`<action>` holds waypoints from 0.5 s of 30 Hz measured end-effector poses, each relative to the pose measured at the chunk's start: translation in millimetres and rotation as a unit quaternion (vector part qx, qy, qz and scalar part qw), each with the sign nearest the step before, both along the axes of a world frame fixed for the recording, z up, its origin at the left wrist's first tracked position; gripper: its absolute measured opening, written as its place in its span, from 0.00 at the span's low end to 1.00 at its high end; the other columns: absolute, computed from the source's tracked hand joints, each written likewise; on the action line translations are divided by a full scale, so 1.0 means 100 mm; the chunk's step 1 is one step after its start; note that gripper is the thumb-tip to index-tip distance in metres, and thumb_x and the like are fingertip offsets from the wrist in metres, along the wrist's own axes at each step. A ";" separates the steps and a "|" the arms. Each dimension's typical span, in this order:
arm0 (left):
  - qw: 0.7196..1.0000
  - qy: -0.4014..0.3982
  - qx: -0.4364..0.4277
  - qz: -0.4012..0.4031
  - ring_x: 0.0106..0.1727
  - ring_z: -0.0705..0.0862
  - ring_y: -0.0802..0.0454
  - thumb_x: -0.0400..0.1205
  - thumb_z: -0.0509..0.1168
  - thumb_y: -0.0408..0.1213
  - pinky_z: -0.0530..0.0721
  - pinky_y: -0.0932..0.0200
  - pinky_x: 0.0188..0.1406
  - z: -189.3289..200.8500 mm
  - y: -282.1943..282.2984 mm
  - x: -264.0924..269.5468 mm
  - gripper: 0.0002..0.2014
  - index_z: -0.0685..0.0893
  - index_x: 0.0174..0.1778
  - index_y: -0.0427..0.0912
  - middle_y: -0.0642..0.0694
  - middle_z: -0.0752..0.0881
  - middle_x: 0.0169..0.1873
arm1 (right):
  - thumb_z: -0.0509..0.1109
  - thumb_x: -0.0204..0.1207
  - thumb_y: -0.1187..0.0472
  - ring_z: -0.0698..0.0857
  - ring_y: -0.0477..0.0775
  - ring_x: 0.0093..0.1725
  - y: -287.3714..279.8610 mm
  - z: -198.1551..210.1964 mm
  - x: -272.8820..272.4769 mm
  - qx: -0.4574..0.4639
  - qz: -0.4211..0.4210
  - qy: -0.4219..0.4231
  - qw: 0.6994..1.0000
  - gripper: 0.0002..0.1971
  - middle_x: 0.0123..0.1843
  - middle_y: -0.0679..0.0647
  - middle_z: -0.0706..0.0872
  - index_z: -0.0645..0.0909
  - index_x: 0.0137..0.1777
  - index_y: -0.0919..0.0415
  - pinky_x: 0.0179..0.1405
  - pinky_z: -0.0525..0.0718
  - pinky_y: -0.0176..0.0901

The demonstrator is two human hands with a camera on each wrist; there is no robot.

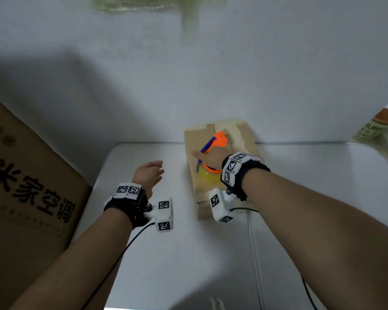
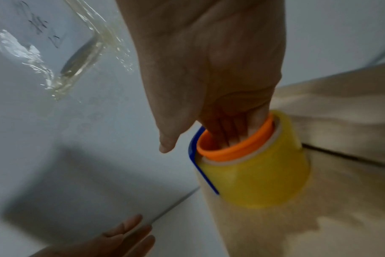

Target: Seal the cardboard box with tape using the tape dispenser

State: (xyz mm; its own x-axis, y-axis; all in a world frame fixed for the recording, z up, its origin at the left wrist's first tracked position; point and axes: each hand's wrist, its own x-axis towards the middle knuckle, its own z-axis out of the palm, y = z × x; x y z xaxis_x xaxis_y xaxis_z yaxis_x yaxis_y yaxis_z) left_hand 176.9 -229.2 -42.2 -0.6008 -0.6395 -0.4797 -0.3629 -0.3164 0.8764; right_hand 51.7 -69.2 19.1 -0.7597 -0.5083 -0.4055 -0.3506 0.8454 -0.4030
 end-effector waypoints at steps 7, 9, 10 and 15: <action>1.000 0.017 0.015 0.008 0.52 0.85 0.47 0.84 0.53 0.23 0.80 0.57 0.55 0.00 -0.13 0.09 0.15 0.83 0.45 0.42 0.43 0.84 0.52 | 0.65 0.80 0.55 0.83 0.64 0.48 0.00 -0.19 0.04 -0.090 -0.108 -0.080 0.987 0.14 0.34 0.56 0.78 0.85 0.38 0.60 0.50 0.81 0.52; 1.000 0.019 0.015 0.005 0.48 0.86 0.50 0.83 0.53 0.23 0.81 0.59 0.50 -0.01 -0.10 0.06 0.15 0.83 0.44 0.43 0.44 0.85 0.50 | 0.66 0.80 0.59 0.82 0.64 0.59 0.04 -0.13 -0.02 -0.154 -0.163 -0.146 0.963 0.17 0.55 0.64 0.83 0.80 0.63 0.69 0.57 0.79 0.49; 1.000 0.022 0.019 0.001 0.47 0.86 0.51 0.83 0.53 0.23 0.82 0.60 0.48 -0.01 -0.06 0.03 0.16 0.83 0.43 0.43 0.45 0.85 0.49 | 0.66 0.81 0.60 0.80 0.64 0.65 0.10 -0.08 -0.05 -0.181 -0.178 -0.194 0.948 0.22 0.65 0.64 0.81 0.74 0.70 0.72 0.62 0.78 0.48; 0.996 0.050 0.068 -0.037 0.47 0.86 0.51 0.84 0.54 0.24 0.82 0.61 0.48 0.08 0.19 -0.24 0.13 0.83 0.47 0.40 0.45 0.86 0.47 | 0.61 0.79 0.72 0.81 0.56 0.38 0.66 0.15 -0.15 -0.333 -0.233 -0.331 0.852 0.07 0.44 0.59 0.81 0.78 0.46 0.62 0.38 0.82 0.43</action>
State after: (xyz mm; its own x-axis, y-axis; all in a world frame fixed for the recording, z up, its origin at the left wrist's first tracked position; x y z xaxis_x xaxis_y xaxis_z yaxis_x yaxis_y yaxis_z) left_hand 153.1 -210.1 -33.9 -0.6927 -0.5244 -0.4951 -0.3033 -0.4109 0.8597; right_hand 36.2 -3.2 33.8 -0.6596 -0.4983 -0.5627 0.4506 0.3370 -0.8267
